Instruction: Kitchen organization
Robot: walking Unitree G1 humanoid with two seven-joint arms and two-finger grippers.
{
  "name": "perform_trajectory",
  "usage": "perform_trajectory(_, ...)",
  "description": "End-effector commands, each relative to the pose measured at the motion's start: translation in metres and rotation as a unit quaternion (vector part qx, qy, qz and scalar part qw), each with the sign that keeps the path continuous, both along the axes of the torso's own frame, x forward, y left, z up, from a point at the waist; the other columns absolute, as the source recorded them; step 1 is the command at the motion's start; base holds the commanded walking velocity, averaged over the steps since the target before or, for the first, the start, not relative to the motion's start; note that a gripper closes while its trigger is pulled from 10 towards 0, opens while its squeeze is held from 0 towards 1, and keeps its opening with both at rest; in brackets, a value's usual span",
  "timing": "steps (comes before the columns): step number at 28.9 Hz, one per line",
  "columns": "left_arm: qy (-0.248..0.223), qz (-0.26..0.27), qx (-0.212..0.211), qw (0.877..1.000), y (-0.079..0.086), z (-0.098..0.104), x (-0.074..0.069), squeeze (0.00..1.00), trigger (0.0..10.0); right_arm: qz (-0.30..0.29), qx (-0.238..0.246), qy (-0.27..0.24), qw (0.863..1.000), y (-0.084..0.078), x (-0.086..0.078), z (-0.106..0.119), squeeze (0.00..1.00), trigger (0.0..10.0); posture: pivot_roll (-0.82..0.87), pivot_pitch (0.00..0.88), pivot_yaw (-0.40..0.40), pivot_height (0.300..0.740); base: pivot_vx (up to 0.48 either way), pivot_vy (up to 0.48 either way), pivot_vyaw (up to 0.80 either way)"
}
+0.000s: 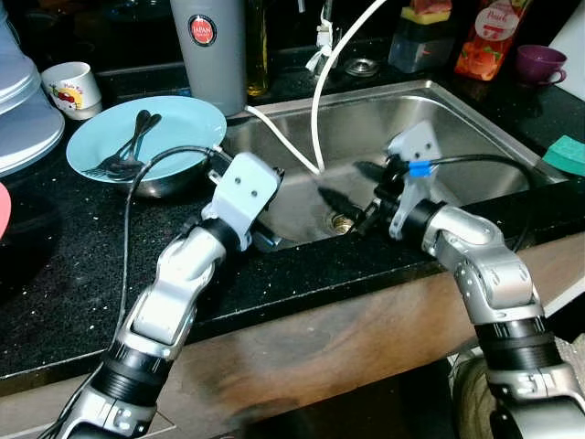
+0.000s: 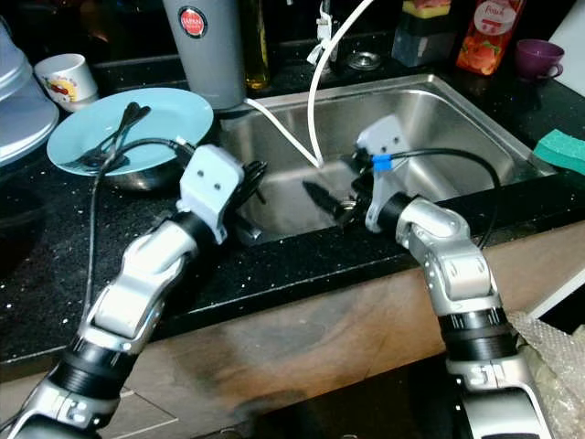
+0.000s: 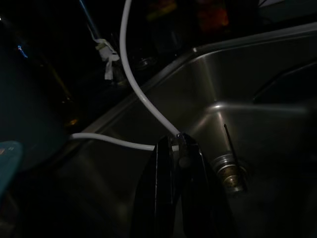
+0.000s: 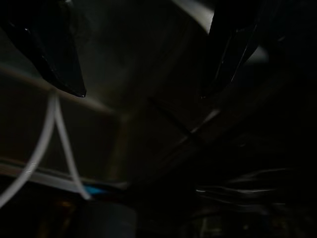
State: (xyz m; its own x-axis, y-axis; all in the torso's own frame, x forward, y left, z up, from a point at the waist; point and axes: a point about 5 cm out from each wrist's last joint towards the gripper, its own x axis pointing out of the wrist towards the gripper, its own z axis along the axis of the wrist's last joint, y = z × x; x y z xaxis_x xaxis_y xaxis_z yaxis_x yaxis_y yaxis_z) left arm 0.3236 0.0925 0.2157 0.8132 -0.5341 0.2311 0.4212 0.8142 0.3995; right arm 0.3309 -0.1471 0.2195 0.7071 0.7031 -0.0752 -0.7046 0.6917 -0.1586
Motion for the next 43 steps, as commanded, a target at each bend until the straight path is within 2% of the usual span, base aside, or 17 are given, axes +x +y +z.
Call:
perform_trajectory(1,0.008,0.006,0.011,1.0,0.0,-0.005,0.007,0.0,10.0,0.017,-0.006,0.006,1.0,0.003,-0.003,0.002,0.0,10.0,0.02,0.066,0.0,0.74,0.0,0.0,0.0)
perform_trajectory(11,0.03,0.01,0.024,0.999,-0.004,-0.006,0.026,0.0,10.0,0.028,-0.016,0.02,0.999,0.003,-0.006,0.004,0.0,10.0,0.01,0.058,0.005,0.74,0.0,0.0,0.0)
perform_trajectory(16,0.026,0.012,0.016,0.999,-0.005,-0.004,0.029,0.0,10.0,0.031,-0.019,0.023,0.999,0.004,-0.008,0.004,0.0,10.0,0.01,0.052,0.007,0.74,0.0,0.0,0.0)
perform_trajectory(17,0.027,0.01,0.013,1.0,-0.005,-0.004,0.029,0.38,10.0,0.031,-0.019,0.024,0.999,0.004,-0.008,0.004,0.0,10.0,0.01,0.052,0.007,0.74,0.0,0.0,0.0)
perform_trajectory(18,0.027,0.009,0.011,1.0,-0.005,-0.003,0.029,0.51,10.0,0.032,-0.019,0.024,0.999,0.005,-0.008,0.004,0.0,10.0,0.01,0.052,0.007,0.74,0.0,0.0,0.0)
perform_trajectory(19,0.027,0.003,0.007,1.0,-0.006,-0.003,0.028,1.0,10.0,0.033,-0.019,0.024,0.999,0.005,-0.009,0.004,0.0,10.0,0.01,0.052,0.007,0.74,0.0,0.0,0.0)
perform_trajectory(22,0.023,-0.002,0.006,1.0,-0.008,-0.001,0.027,1.0,10.0,0.034,-0.02,0.024,0.999,0.006,-0.009,0.004,0.0,10.0,0.01,0.051,0.004,0.74,0.0,0.0,0.0)
perform_trajectory(23,0.019,-0.006,0.006,1.0,-0.009,0.001,0.026,0.2,10.0,0.034,-0.021,0.023,0.999,0.007,-0.009,0.004,0.0,10.0,0.01,0.051,0.001,0.74,0.0,0.0,0.0)
perform_trajectory(24,0.015,-0.01,0.005,1.0,-0.01,0.004,0.025,0.0,10.0,0.034,-0.021,0.023,0.999,0.007,-0.009,0.004,0.0,10.0,0.01,0.051,0.001,0.74,0.0,0.0,0.0)
perform_trajectory(27,-0.002,-0.026,0.002,1.0,-0.013,0.016,0.021,0.0,10.0,0.034,-0.023,0.023,0.999,0.008,-0.009,0.004,0.0,10.0,0.01,0.053,0.0,0.74,0.0,0.0,0.0)
perform_trajectory(29,-0.033,-0.023,0.003,0.999,-0.012,0.035,0.016,0.0,10.0,0.032,-0.024,0.021,0.999,0.008,-0.009,0.005,0.0,10.0,0.01,0.056,0.0,0.74,0.0,0.0,0.0)
perform_trajectory(31,-0.038,-0.017,-0.001,0.999,-0.01,0.04,0.016,0.0,10.0,0.031,-0.025,0.021,0.999,0.008,-0.009,0.005,0.0,10.0,0.01,0.056,0.0,0.74,0.0,0.0,0.0)
perform_trajectory(32,-0.058,0.017,-0.023,0.998,-0.003,0.059,0.017,0.0,10.0,0.027,-0.025,0.019,0.999,0.007,-0.008,0.005,0.0,10.0,0.01,0.058,-0.001,0.74,0.0,0.0,0.0)
perform_trajectory(33,-0.067,0.034,-0.033,0.997,0.001,0.068,0.018,0.0,10.0,0.026,-0.025,0.018,0.999,0.007,-0.008,0.005,0.0,10.0,0.02,0.061,-0.004,0.74,0.0,0.0,0.0)
perform_trajectory(37,-0.102,0.131,-0.034,0.985,0.027,0.104,0.027,0.0,10.0,0.022,-0.025,0.017,0.999,0.006,-0.006,0.005,0.0,10.0,0.02,0.064,-0.01,0.74,0.0,0.0,0.0)
perform_trajectory(38,-0.094,0.206,-0.041,0.973,0.046,0.118,0.034,0.0,10.0,0.021,-0.024,0.015,0.999,0.007,-0.005,0.006,0.0,10.0,0.03,0.066,-0.012,0.74,0.0,0.0,0.0)
perform_trajectory(43,-0.05,0.288,-0.029,0.956,0.068,0.123,0.046,0.0,10.0,0.02,-0.023,0.013,0.999,0.007,-0.004,0.007,0.0,10.0,0.03,0.066,-0.014,0.74,0.0,0.0,0.0)
